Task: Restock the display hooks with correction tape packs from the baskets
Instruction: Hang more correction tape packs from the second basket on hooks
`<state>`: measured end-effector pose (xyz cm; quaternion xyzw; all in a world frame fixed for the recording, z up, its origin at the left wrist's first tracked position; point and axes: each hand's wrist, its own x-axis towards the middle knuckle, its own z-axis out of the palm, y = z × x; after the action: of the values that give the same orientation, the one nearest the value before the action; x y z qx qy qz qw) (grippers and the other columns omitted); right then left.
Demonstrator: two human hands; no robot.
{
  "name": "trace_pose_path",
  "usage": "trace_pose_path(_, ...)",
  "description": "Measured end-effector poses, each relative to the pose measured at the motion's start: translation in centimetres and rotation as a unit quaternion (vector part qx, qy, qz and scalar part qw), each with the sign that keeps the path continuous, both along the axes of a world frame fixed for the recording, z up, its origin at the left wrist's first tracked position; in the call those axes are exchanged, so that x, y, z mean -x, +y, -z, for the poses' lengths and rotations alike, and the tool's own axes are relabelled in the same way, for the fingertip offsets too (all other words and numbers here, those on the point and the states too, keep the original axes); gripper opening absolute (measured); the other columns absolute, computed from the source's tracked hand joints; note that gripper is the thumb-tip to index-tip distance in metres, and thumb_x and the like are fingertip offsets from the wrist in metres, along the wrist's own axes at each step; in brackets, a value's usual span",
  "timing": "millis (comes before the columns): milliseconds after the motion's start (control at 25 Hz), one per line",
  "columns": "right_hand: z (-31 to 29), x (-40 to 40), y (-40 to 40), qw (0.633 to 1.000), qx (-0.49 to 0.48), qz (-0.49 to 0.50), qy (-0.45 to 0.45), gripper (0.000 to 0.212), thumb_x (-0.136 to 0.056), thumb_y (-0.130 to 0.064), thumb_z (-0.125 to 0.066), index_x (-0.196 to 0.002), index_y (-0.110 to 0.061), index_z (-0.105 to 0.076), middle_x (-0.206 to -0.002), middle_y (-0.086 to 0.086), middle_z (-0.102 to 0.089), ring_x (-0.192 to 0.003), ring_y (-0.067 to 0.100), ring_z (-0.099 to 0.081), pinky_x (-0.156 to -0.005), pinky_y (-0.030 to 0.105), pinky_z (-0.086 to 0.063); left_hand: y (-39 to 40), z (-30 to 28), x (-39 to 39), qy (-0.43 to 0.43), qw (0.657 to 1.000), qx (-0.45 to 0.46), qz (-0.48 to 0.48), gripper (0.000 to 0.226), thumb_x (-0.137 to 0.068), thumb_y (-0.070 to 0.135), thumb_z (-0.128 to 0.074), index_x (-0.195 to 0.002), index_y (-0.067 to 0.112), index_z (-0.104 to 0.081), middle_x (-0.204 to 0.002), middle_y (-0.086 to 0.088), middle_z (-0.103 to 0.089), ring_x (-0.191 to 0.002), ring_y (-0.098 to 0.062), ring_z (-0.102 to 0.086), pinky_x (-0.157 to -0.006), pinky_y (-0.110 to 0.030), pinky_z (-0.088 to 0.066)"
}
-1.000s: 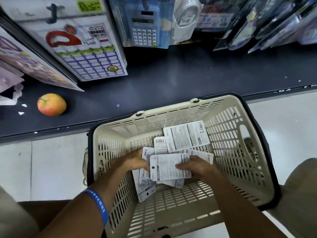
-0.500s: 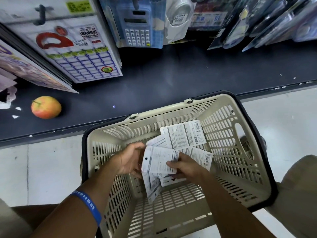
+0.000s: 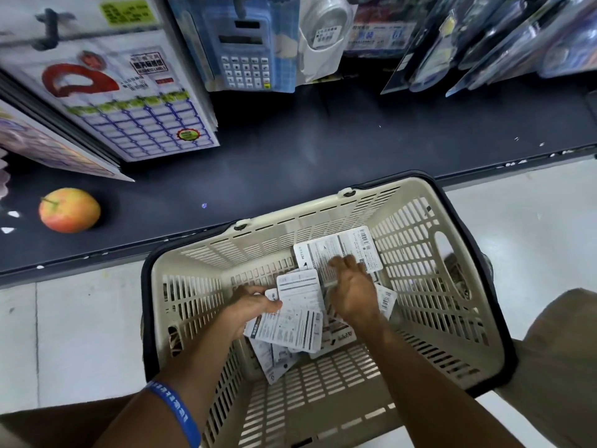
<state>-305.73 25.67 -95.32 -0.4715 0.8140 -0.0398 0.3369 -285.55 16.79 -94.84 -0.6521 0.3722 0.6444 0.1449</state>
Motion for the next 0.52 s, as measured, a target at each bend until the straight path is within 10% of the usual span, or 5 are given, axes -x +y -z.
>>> trace_pose_path(240, 1.8, 2.9, -0.8, 0.967, -0.135, -0.163, 0.142, 0.091, -0.094, -0.002, -0.044, -0.158, -0.024, 0.017, -0.167, 0.007, 0.02, -0.154, 0.04, 0.004, -0.122, 0.056, -0.011, -0.5, 0.0, 0.3, 0.044, 0.987, 0.066, 0.143, 0.062, -0.077, 0.026, -0.087, -0.132, 0.028, -0.057, -0.137, 0.002, -0.061, -0.108, -0.019, -0.067, -0.098, -0.04, -0.055)
trace_pose_path(520, 1.6, 5.0, 0.2, 0.971, -0.092, -0.193, 0.105, 0.075, -0.097, -0.007, -0.038, -0.161, -0.025, -0.004, -0.17, -0.003, 0.0, -0.154, 0.03, -0.012, -0.123, 0.048, -0.018, -0.4, 1.1, 1.5, 0.111, 0.959, 0.075, 0.25, 0.103, -0.072, 0.029, -0.091, -0.152, 0.047, -0.027, -0.161, 0.004, -0.034, -0.143, -0.021, -0.038, -0.102, -0.027, -0.035)
